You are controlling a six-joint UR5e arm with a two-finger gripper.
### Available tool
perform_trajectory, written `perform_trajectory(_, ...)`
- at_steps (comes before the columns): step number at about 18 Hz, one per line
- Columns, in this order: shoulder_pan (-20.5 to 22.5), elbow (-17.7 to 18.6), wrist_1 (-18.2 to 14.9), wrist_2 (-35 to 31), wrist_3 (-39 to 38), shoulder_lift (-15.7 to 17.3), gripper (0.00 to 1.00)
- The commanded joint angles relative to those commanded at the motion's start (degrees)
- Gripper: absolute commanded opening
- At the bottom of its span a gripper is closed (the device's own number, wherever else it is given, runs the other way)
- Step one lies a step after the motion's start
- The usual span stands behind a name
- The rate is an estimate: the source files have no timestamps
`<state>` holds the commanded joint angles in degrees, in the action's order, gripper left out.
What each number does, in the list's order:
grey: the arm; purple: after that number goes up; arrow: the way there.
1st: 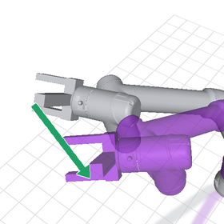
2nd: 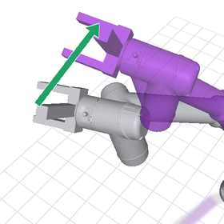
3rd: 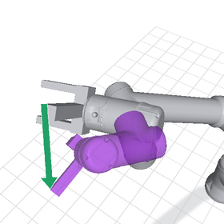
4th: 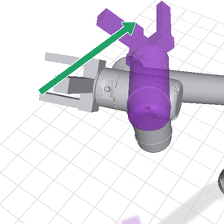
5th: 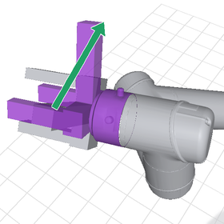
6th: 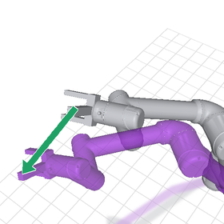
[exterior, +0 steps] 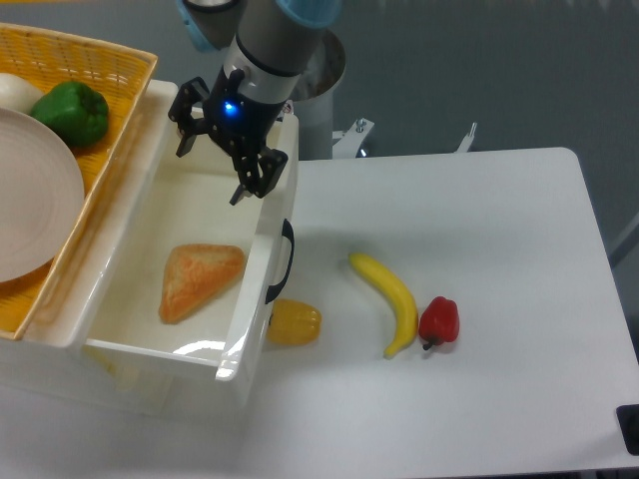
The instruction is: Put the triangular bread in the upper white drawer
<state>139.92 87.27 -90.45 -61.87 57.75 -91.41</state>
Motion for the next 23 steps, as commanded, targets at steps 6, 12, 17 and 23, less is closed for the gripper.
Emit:
perform_trajectory(6, 1.76, 0.09, 2.47, -4.48, 0.09, -0.96, 1.00)
perform_trajectory(12, 4.66, 0.36, 3.62, -10.35, 0.17, -1.06, 1.00)
perform_trajectory(17, 4.49, 0.44, 4.84, -18.97, 3.06, -1.67, 1.00)
perform_trajectory(23, 4.66, 0.44, 6.51, -22.85, 5.27, -3.60, 1.00)
